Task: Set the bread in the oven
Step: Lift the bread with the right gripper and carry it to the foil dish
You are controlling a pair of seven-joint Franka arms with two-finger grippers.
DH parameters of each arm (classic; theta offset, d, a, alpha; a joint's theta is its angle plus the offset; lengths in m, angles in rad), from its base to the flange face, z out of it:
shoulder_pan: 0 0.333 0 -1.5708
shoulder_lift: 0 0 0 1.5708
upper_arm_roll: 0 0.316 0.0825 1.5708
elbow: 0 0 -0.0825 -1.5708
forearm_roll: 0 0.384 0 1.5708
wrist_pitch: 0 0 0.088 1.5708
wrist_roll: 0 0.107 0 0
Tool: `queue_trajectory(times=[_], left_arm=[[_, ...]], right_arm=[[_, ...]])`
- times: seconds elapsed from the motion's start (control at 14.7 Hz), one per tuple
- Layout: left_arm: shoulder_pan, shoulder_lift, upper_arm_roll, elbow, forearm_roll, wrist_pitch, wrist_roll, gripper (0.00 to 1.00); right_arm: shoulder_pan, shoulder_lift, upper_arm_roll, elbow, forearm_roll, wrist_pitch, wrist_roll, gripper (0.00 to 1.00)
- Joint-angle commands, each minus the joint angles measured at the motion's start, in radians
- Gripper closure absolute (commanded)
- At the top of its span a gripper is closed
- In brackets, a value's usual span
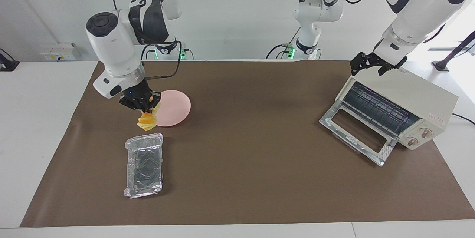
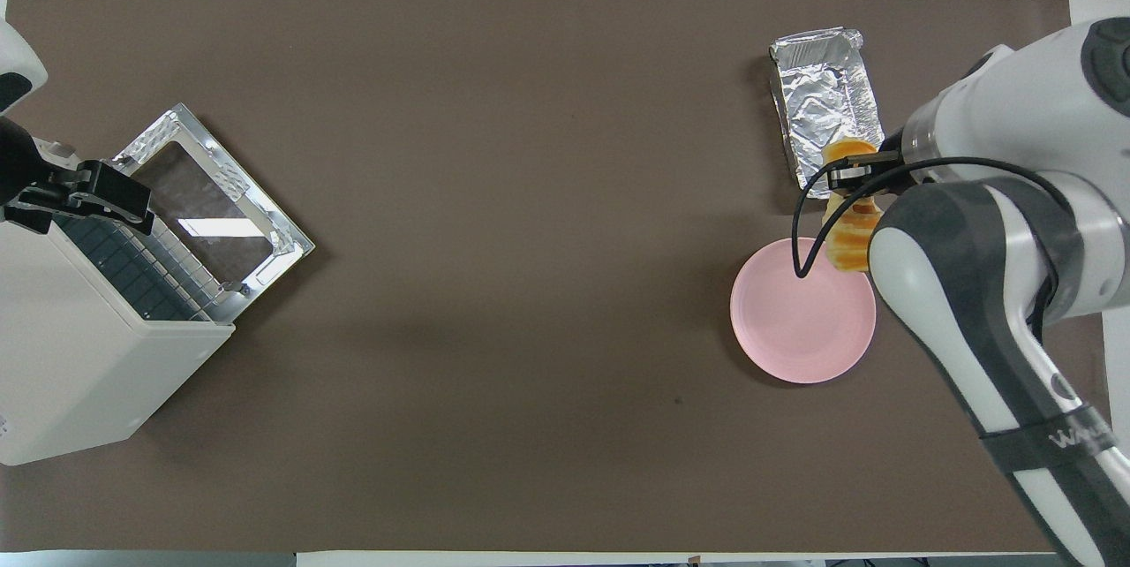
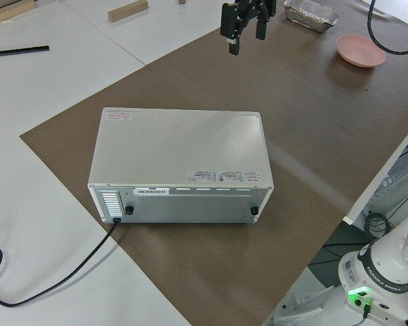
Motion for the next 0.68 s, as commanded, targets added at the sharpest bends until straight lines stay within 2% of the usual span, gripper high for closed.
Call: queue_trajectory(times=[0.0, 0.14, 0.2, 0.34, 0.61], left_arm=[[0.004, -0.025, -0.004, -0.029, 0.022, 0.004, 0.000, 0.00], [0.004, -0.025, -0.004, -0.029, 0.022, 0.004, 0.000, 0.00], [0.004, -0.025, -0.004, -0.029, 0.022, 0.004, 0.000, 0.00], [0.004, -0.025, -0.004, -0.029, 0.022, 0.004, 0.000, 0.00], [0.004, -0.025, -0.004, -0.029, 0.022, 0.004, 0.000, 0.00]], right_arm=[[-0.012, 0.208, 0.006, 0.236, 0.000, -0.047, -0.073, 1.00], [-0.012, 0.346, 0.004, 0.380, -0.004, -0.047, -0.109, 1.00], [-0.014, 0.380, 0.004, 0.398, -0.006, -0.029, -0.118, 1.00], [-0.029, 0.432, 0.002, 0.404, -0.006, 0.037, -0.169, 1.00], [-0.034, 0.479, 0.004, 0.389, -0.047, 0.128, -0.177, 1.00]])
